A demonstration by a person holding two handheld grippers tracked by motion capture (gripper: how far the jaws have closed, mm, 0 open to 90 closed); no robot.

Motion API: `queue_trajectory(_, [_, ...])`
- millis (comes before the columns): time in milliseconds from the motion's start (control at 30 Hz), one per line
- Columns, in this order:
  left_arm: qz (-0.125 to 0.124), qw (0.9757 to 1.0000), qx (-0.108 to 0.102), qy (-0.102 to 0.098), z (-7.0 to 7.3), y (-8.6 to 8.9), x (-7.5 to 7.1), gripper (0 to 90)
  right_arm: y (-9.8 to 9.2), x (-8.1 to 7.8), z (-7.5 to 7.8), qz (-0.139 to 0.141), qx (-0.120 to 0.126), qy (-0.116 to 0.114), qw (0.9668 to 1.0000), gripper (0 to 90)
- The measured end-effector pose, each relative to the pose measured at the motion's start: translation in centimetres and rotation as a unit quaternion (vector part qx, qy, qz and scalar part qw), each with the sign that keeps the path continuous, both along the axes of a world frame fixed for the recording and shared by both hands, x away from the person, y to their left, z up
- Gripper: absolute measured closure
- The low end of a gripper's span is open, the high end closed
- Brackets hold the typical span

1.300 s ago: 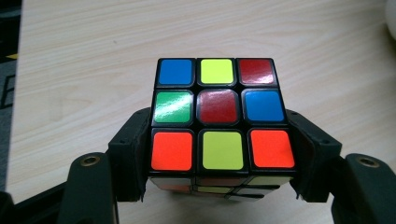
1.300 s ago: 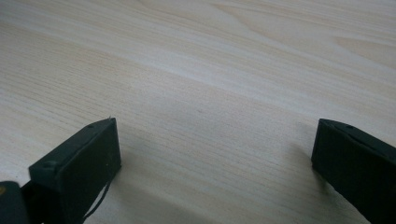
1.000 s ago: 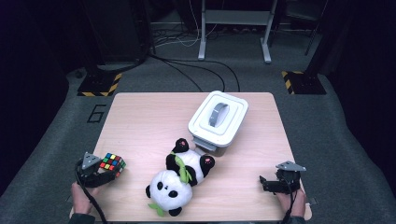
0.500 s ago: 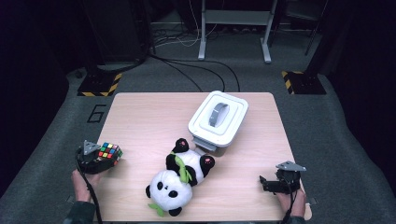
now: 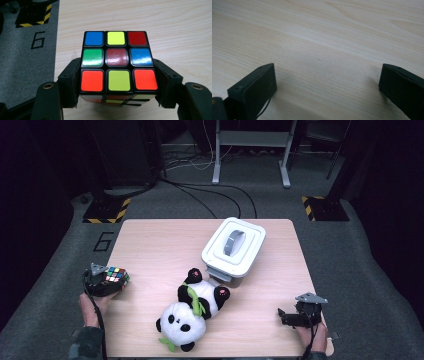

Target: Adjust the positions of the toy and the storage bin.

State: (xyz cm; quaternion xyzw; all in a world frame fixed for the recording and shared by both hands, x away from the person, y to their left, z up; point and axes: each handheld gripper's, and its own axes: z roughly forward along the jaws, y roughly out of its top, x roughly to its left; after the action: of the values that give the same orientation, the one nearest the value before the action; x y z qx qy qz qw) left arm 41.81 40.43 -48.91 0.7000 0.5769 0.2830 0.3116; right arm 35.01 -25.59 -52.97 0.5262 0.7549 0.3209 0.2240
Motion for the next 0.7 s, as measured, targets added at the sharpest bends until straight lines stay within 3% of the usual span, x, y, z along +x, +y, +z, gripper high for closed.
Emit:
queue_trajectory(300, [0.007, 0.9999, -0.001, 0.015, -0.9, 0.2, 1.0, 33.8, 0.0, 0.0, 0.0, 0.000, 0.001, 0.000, 1.0000, 0.7])
queue_trajectory(633, [0.005, 0.9998, -0.012, 0.016, -1.1, 0.4, 1.0, 33.6, 0.0, 0.0, 0.0, 0.000, 0.001, 0.000, 1.0000, 0.7])
queue_trajectory(700, [0.008, 0.9998, -0.015, 0.014, -1.0, 0.5, 0.9, 29.6, 0.0, 0.0, 0.0, 0.000, 0.001, 0.000, 1.0000, 0.7])
